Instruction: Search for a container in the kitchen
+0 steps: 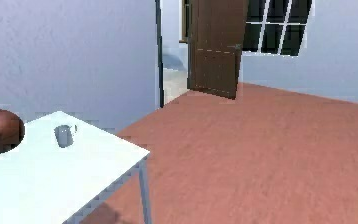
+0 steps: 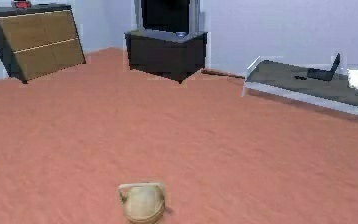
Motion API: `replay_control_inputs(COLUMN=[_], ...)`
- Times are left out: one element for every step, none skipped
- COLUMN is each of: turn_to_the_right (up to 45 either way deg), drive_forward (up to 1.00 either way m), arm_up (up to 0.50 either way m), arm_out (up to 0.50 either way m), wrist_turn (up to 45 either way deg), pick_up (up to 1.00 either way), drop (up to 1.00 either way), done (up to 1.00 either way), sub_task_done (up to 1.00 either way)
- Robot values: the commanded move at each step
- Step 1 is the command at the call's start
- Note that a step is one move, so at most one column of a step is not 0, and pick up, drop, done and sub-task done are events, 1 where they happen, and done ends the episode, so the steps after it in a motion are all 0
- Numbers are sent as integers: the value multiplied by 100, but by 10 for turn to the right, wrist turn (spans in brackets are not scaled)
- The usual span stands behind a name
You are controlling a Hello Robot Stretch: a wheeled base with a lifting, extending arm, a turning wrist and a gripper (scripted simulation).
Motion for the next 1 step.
replay_control_inputs(turn_to_the_right=[270], drive_forward=[0], arm_up=[0], arm_out=[0], wrist_turn=[0], pick_up=[0], drop=[0], done=[0], sub_task_done=[0])
